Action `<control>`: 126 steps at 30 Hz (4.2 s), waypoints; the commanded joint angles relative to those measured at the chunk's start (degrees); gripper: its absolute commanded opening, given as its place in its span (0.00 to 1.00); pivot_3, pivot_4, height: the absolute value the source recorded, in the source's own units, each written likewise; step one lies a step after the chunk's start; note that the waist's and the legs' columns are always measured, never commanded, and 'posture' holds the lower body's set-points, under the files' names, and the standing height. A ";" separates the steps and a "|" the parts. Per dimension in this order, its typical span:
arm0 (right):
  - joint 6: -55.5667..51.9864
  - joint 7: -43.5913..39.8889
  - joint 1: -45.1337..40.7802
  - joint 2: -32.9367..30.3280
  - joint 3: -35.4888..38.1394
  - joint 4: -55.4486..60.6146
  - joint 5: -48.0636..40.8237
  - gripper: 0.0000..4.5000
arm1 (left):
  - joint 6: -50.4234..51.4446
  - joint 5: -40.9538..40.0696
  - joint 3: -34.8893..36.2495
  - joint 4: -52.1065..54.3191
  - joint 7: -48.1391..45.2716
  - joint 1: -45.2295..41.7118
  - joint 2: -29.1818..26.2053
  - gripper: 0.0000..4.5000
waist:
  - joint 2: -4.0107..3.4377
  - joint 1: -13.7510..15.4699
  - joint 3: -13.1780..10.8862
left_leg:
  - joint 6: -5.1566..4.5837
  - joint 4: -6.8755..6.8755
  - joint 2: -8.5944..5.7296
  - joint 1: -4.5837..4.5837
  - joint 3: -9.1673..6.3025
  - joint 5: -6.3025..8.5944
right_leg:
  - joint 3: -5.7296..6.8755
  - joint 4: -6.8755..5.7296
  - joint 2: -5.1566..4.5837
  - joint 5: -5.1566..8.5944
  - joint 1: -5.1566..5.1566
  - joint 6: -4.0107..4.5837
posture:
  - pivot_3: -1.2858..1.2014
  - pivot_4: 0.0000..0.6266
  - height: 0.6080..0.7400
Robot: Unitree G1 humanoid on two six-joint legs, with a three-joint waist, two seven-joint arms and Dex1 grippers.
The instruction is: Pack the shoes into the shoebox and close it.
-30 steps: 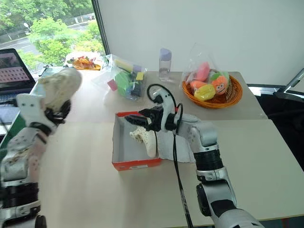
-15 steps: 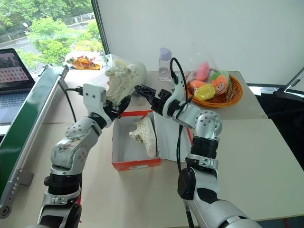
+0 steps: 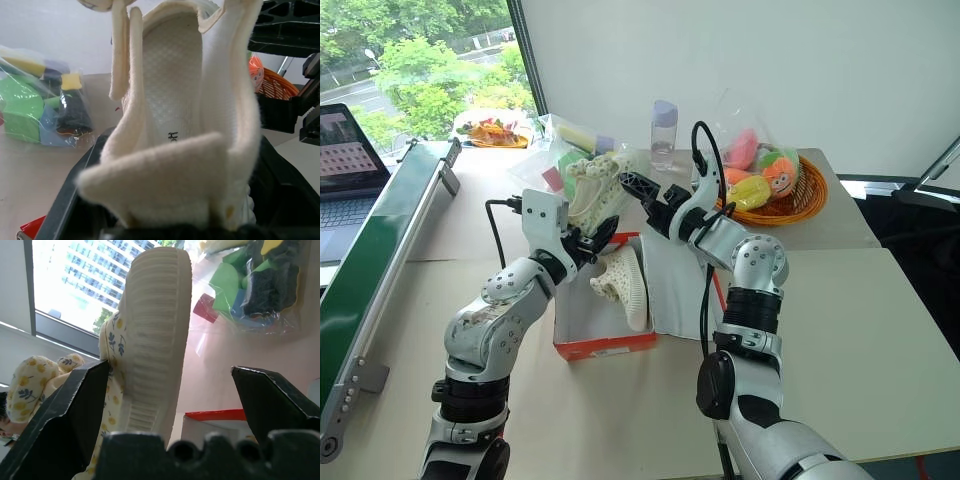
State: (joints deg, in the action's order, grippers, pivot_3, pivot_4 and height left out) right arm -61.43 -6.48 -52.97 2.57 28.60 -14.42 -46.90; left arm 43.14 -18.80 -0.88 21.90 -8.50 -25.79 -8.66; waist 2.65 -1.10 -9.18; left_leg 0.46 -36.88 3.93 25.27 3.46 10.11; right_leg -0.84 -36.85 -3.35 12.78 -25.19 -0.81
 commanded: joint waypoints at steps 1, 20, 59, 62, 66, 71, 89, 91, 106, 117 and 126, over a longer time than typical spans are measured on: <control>2.56 -1.38 -1.46 -0.23 -0.89 -0.53 -1.37 0.68 | 0.50 -1.78 -0.26 4.13 -1.68 -0.81 -0.22 0.62 | 0.00 0.00 0.00 | 0.00 0.00 0.00 0.00 0.00 0.00 | 0.00 0.01 0.00 0.00 0.00 0.00 | 0.52 0.24 1.00; 2.62 -4.06 -2.72 -6.46 -8.41 0.99 1.77 0.09 | 11.77 -10.08 5.51 7.94 -8.64 0.02 -9.41 0.99 | -0.02 0.01 -0.02 | 0.00 0.00 0.00 0.00 -0.01 0.00 | 0.00 0.02 0.00 0.00 0.00 0.00 | 0.52 0.24 1.00; -10.43 -21.99 -5.93 -9.55 -32.30 -5.76 12.03 0.09 | 10.79 -15.23 19.50 17.58 -26.35 23.25 -40.40 0.99 | -0.20 -1.18 -0.13 | 0.00 0.07 0.03 0.01 0.00 0.01 | 0.02 0.08 -0.01 0.05 -0.07 0.04 | 0.52 0.24 1.00; -4.84 -25.10 -5.49 -9.40 -35.32 -11.37 15.68 0.09 | 11.41 -15.80 20.83 18.85 -26.00 24.49 -40.57 0.99 | -0.20 -1.21 -0.13 | 0.00 0.07 0.04 0.01 0.01 0.01 | 0.01 0.08 -0.01 0.05 -0.07 0.04 | 0.52 0.24 1.00; 2.36 -27.58 -6.10 -9.48 -38.83 -19.67 21.55 0.09 | 12.72 -16.51 22.51 20.51 -25.05 25.50 -40.27 0.99 | -0.20 -1.26 -0.13 | 0.00 0.07 0.04 0.00 0.01 0.01 | 0.01 0.06 -0.01 0.04 -0.07 0.04 | 0.52 0.24 1.00; 5.49 -25.55 -7.21 -12.11 -44.05 -19.83 29.82 0.09 | 13.56 -17.04 22.94 21.89 -23.95 26.09 -39.58 0.99 | -0.20 -1.12 -0.12 | 0.02 0.06 0.03 -0.14 0.00 0.00 | 0.01 0.05 -0.01 0.04 0.05 0.05 | 0.52 0.24 1.00; -0.33 -21.91 -1.70 -12.75 -57.38 -3.04 43.39 0.09 | 12.36 -16.82 18.78 22.81 -19.44 26.25 -36.57 0.99 | -0.21 0.47 -0.11 | 0.04 0.04 0.00 -0.15 0.03 -0.02 | 0.02 0.04 -0.08 0.07 0.03 0.09 | 0.52 0.24 1.00; -1.12 -22.66 -0.94 -12.69 -57.94 -2.81 43.21 0.09 | 12.33 -16.87 18.58 22.76 -19.35 26.08 -36.67 0.99 | -0.20 0.46 -0.08 | 0.04 0.04 0.00 -0.15 0.04 -0.02 | 0.02 0.05 -0.08 0.07 0.04 0.09 | 0.52 0.24 1.00; -5.65 -25.35 -1.67 -13.39 -53.60 0.20 42.69 0.99 | 12.03 -16.73 17.98 22.21 -18.79 25.77 -36.54 1.00 | -0.19 0.39 -0.03 | 0.03 0.04 0.01 -0.16 0.04 -0.02 | 0.02 0.05 -0.06 0.08 0.04 0.10 | 0.52 0.24 1.00; -16.15 -29.10 -5.09 -18.42 -43.22 14.90 34.43 0.99 | 11.15 -16.52 16.28 20.26 -20.43 23.49 -37.55 1.00 | -0.20 0.36 -0.05 | 0.03 0.04 0.02 -0.10 0.04 -0.02 | 0.02 0.05 -0.05 0.08 -0.03 0.10 | 0.52 0.24 1.00; -2.54 -37.04 0.15 -26.86 -31.31 25.08 25.85 0.77 | 8.98 -16.46 12.07 17.15 -25.94 18.92 -39.95 1.00 | -0.20 0.71 -0.08 | 0.03 0.05 -0.02 -0.08 0.05 -0.02 | 0.02 0.10 -0.06 0.13 -0.01 0.02 | 0.52 0.24 1.00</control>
State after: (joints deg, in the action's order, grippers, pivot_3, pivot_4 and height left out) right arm -65.82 -41.98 -52.99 -22.81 -8.17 7.74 -18.01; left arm 54.09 -35.41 12.00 39.11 -32.78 -5.02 -47.77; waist 2.45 -0.39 -9.25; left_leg 0.49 -36.83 3.91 25.19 3.53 10.09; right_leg -0.83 -36.73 -3.42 12.90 -25.19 -0.80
